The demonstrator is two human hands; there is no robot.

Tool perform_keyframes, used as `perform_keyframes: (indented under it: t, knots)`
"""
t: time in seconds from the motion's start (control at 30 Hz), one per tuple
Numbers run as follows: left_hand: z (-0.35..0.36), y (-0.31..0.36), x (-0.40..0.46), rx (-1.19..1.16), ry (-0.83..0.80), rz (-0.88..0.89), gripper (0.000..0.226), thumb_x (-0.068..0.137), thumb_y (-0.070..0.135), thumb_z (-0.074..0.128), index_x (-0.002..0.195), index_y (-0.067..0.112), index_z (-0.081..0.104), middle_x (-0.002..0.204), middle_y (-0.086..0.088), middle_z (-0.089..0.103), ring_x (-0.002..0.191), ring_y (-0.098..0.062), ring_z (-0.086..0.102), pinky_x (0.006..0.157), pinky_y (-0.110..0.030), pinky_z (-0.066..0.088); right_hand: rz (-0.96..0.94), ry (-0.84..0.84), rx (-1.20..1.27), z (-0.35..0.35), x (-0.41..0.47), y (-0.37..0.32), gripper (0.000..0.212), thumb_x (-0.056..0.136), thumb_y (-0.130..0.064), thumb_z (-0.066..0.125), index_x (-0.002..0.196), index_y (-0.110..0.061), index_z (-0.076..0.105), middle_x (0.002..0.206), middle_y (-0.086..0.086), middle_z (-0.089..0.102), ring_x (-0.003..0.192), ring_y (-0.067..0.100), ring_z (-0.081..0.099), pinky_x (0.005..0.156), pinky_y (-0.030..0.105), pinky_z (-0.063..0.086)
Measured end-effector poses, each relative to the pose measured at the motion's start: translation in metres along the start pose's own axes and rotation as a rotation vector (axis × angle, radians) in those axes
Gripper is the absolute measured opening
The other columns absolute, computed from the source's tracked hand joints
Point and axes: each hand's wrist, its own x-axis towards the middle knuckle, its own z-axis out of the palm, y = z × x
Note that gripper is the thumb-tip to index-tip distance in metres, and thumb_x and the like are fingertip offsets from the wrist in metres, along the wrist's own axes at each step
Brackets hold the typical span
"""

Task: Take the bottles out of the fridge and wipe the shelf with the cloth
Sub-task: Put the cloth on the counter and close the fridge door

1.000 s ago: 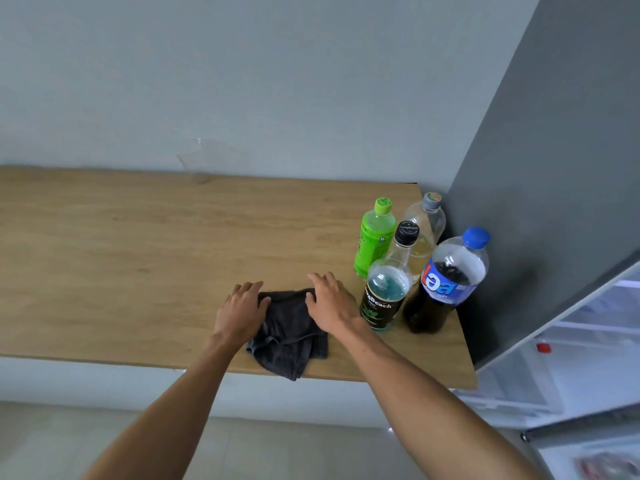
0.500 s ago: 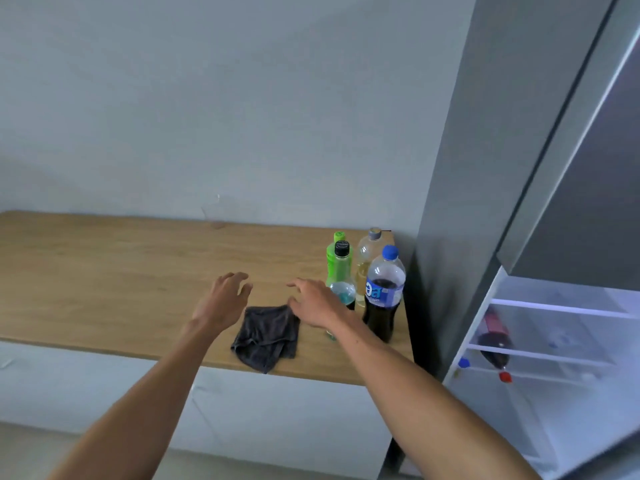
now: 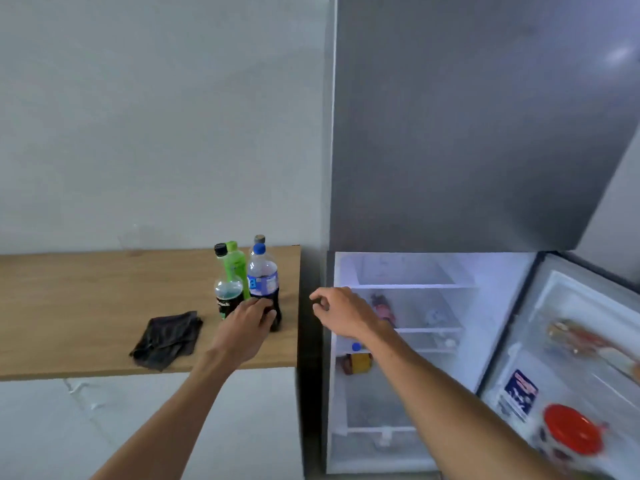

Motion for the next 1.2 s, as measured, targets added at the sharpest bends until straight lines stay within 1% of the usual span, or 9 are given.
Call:
perform_keyframes:
  t: [0.13,0.23,0.3,0.47,0.57,0.77,0.93,1.03,1.2]
  knots:
    - [0.039,0.106,0.021,-0.051,-0.088,0.194,0.034,0.097,0.034,0.042,0.124,0.019,0.056,0.127,-0.002,0.059,0.112,-0.023,0.057,0.088,-0.036,0.045,0.152,0.146,-0.082,-0.073,-0.068,0.068,0.033,0.097,-0.034,0.052,0.127,-0.026,0.062,0.125,0.001,0.068,0.109,0.026,0.065,0.088,0.034,0.050]
    - [0.071,0.189,0.038,-0.078,-0.192,0.354,0.034,0.096,0.036,0.044,0.126,0.022,0.053,0.136,-0.001,0.054,0.120,-0.024,0.053,0.098,-0.039,0.045,0.301,0.254,-0.142,-0.129,-0.128,0.113,0.035,0.096,-0.030,0.052,0.129,-0.025,0.062,0.126,0.004,0.066,0.112,0.028,0.063,0.093,0.037,0.050]
    - [0.088,0.245,0.041,-0.100,-0.237,0.462,0.037,0.095,0.043,0.041,0.125,0.026,0.053,0.138,0.002,0.052,0.123,-0.023,0.050,0.102,-0.042,0.042,0.427,0.321,-0.171,-0.158,-0.173,0.139,0.036,0.095,-0.031,0.051,0.130,-0.029,0.060,0.126,0.003,0.065,0.114,0.027,0.061,0.095,0.039,0.050]
    - [0.107,0.374,0.034,-0.130,-0.235,0.705,0.050,0.098,0.046,0.034,0.141,0.020,0.039,0.148,-0.002,0.041,0.135,-0.022,0.038,0.110,-0.037,0.031,0.654,0.469,-0.287,-0.218,-0.279,0.188,0.040,0.096,-0.035,0.050,0.134,-0.028,0.056,0.137,0.002,0.059,0.121,0.026,0.057,0.101,0.037,0.046]
    - [0.115,0.432,0.029,-0.143,-0.272,0.811,0.058,0.098,0.050,0.030,0.147,0.020,0.029,0.155,-0.002,0.032,0.140,-0.022,0.032,0.113,-0.039,0.028,0.767,0.517,-0.397,-0.247,-0.336,0.207,0.046,0.099,-0.034,0.048,0.144,-0.024,0.047,0.145,0.004,0.051,0.129,0.027,0.049,0.106,0.041,0.040]
    - [0.137,0.503,0.026,-0.088,-0.347,0.913,0.063,0.099,0.049,0.025,0.151,0.015,0.015,0.160,-0.004,0.015,0.147,-0.020,0.015,0.117,-0.038,0.017,0.947,0.504,-0.432,-0.257,-0.419,0.241,0.060,0.100,-0.038,0.042,0.156,-0.022,0.026,0.156,0.004,0.037,0.142,0.028,0.036,0.116,0.046,0.029]
    - [0.153,0.548,0.009,-0.085,-0.357,0.957,0.055,0.102,0.032,0.023,0.152,0.012,0.012,0.161,-0.006,0.009,0.148,-0.019,0.007,0.118,-0.032,0.008,0.972,0.474,-0.448,-0.252,-0.444,0.270,0.061,0.101,-0.040,0.038,0.157,-0.022,0.023,0.157,0.004,0.036,0.145,0.026,0.031,0.119,0.045,0.023]
    - [0.165,0.565,0.011,-0.032,-0.388,0.982,0.055,0.102,0.031,0.019,0.152,0.012,0.008,0.161,-0.006,0.003,0.148,-0.020,0.001,0.120,-0.035,0.004,0.945,0.452,-0.459,-0.249,-0.448,0.280,0.059,0.101,-0.040,0.037,0.156,-0.023,0.024,0.157,0.004,0.037,0.145,0.025,0.031,0.120,0.044,0.022]
    - [0.179,0.575,0.017,0.072,-0.444,0.973,0.054,0.102,0.028,0.017,0.151,0.008,0.007,0.161,-0.009,0.005,0.148,-0.023,0.002,0.121,-0.038,0.005,0.908,0.432,-0.545,-0.244,-0.454,0.290,0.059,0.101,-0.042,0.038,0.156,-0.023,0.026,0.155,0.001,0.038,0.143,0.024,0.032,0.118,0.043,0.024]
